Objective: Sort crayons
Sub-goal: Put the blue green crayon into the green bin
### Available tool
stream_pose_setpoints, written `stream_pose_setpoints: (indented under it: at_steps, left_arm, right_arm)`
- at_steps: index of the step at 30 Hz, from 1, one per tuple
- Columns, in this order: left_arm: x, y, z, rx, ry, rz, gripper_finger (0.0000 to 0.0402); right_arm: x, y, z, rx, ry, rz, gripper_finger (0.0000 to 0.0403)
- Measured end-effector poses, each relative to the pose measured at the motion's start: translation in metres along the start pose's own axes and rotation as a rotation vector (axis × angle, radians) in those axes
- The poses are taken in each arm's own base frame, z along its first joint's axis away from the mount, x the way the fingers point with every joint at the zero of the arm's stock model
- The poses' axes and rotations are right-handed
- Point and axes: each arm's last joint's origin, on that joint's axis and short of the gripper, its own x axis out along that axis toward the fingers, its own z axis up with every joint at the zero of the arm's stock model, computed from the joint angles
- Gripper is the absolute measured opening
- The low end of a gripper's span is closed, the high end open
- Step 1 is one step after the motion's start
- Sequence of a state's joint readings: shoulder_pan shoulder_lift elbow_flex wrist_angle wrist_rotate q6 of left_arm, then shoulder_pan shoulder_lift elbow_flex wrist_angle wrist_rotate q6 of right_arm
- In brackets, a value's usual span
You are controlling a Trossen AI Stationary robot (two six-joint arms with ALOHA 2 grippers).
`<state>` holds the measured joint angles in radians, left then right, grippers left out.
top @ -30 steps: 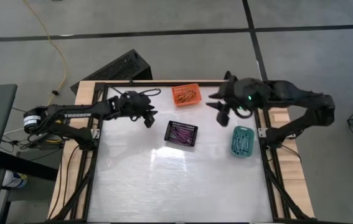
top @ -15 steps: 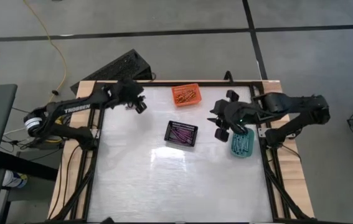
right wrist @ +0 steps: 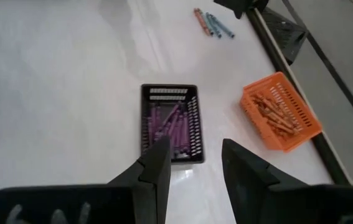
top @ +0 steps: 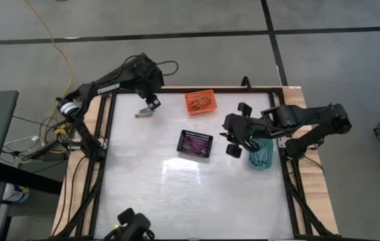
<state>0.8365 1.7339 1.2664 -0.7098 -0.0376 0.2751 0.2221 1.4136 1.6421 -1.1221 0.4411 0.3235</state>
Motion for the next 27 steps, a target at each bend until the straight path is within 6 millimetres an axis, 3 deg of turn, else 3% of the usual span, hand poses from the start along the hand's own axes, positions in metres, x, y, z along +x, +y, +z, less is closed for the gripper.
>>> stream_pose_setpoints:
  at_steps: [8,12,20,27]
  left_arm:
    - [0.023,0.000,-0.003,0.063,0.099,0.028,0.0132]
    - [0.027,0.001,-0.003,0.093,0.095,0.052,0.0131]
    - [0.056,0.000,-0.010,0.098,0.189,0.001,0.0126]
    - [0.058,0.000,-0.007,0.098,0.156,0.009,0.0117]
  right_arm:
    - [-0.006,0.012,-0.004,0.004,-0.007,0.033,0.0136]
    - [-0.006,0.013,-0.004,0.004,-0.009,0.036,0.0136]
    - [-0.006,0.013,-0.003,0.024,-0.018,0.034,0.0136]
    - [-0.008,0.016,-0.004,0.045,-0.019,0.044,0.0136]
